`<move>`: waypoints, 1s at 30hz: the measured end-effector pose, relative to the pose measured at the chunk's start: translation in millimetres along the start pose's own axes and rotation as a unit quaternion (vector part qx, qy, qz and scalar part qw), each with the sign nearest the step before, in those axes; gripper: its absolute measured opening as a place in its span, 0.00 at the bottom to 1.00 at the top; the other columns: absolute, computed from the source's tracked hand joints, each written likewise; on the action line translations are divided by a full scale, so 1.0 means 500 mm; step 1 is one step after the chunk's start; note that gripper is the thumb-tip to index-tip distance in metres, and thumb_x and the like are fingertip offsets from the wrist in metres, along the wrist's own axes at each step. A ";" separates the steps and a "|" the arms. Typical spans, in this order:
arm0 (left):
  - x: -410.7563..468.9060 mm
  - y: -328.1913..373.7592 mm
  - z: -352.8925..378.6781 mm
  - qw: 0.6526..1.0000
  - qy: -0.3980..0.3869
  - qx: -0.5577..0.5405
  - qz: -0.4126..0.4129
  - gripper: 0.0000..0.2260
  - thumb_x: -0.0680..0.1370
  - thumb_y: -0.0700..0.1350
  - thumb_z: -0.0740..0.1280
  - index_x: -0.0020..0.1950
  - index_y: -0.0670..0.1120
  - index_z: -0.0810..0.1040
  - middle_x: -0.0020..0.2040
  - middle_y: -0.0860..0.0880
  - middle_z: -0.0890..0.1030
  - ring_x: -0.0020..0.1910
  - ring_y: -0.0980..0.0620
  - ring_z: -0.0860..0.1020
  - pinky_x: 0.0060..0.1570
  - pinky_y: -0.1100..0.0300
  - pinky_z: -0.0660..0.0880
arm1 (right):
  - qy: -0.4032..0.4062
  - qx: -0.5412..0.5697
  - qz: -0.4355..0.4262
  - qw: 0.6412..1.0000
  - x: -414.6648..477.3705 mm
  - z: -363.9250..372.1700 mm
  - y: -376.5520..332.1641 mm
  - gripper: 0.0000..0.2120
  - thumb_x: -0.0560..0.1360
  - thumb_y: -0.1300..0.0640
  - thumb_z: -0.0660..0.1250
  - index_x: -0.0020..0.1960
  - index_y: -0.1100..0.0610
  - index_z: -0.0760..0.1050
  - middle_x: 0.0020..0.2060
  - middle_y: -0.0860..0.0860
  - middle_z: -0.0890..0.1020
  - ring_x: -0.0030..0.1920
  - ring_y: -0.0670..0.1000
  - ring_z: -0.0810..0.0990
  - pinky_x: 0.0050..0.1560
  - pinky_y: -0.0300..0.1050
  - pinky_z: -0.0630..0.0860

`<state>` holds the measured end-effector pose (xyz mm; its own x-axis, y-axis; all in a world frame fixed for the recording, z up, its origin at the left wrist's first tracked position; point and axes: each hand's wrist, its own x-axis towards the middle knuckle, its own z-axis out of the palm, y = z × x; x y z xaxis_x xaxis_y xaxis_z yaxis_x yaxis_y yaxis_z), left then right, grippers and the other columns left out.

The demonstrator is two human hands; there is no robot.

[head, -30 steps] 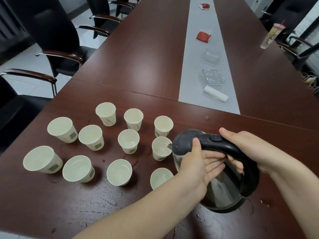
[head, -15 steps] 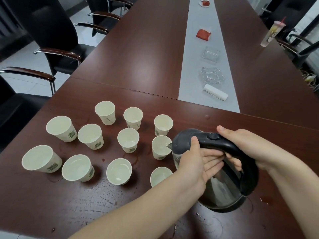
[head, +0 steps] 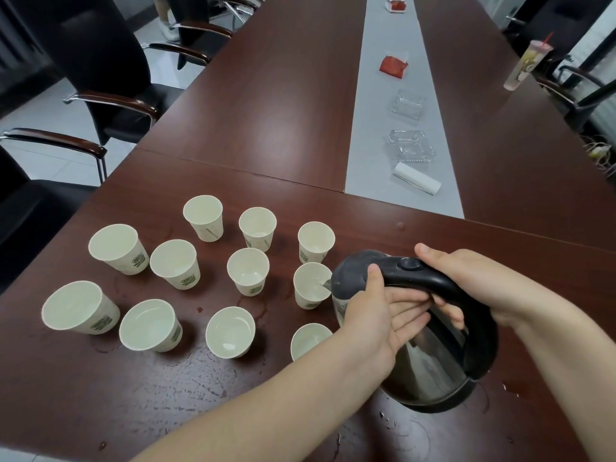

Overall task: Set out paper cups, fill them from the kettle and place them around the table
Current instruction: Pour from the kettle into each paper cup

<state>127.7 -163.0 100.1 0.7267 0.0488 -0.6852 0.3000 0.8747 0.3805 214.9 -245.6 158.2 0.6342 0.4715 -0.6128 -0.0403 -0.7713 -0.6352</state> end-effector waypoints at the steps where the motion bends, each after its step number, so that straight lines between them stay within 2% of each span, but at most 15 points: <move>1: 0.000 0.000 0.000 1.000 -0.001 0.000 -0.001 0.31 0.81 0.59 0.51 0.36 0.36 0.79 0.32 0.43 0.83 0.38 0.50 0.82 0.40 0.61 0.80 | -0.001 0.000 -0.001 1.000 0.000 0.000 0.000 0.31 0.66 0.34 0.57 0.23 0.61 0.71 0.16 0.58 0.69 0.17 0.53 0.67 0.22 0.37 0.69; 14: 0.005 0.000 0.000 1.000 0.000 -0.003 -0.001 0.32 0.81 0.59 0.51 0.35 0.37 0.79 0.32 0.43 0.83 0.37 0.50 0.82 0.40 0.60 0.80 | -0.002 0.001 -0.003 1.000 0.004 -0.003 0.001 0.31 0.67 0.34 0.57 0.23 0.61 0.71 0.16 0.58 0.69 0.17 0.53 0.67 0.23 0.37 0.69; 21: 0.006 -0.001 0.001 1.000 0.002 0.000 0.003 0.31 0.82 0.59 0.51 0.34 0.36 0.79 0.31 0.43 0.83 0.38 0.50 0.82 0.42 0.60 0.79 | 0.001 0.014 0.003 1.000 0.004 -0.003 0.007 0.32 0.74 0.38 0.56 0.23 0.61 0.71 0.17 0.58 0.69 0.17 0.52 0.67 0.22 0.34 0.69; 30: 0.006 -0.013 0.005 1.000 0.002 0.021 0.021 0.31 0.82 0.58 0.52 0.34 0.37 0.79 0.35 0.42 0.83 0.41 0.49 0.82 0.46 0.60 0.80 | 0.006 0.039 -0.006 0.999 -0.001 -0.003 0.029 0.30 0.67 0.36 0.58 0.22 0.61 0.70 0.16 0.57 0.69 0.16 0.52 0.67 0.21 0.35 0.68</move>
<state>129.4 -169.5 97.1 0.7365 0.0863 -0.6709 0.2962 0.8506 0.4345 215.1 -257.5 150.0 0.6439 0.4746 -0.6001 -0.0930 -0.7300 -0.6771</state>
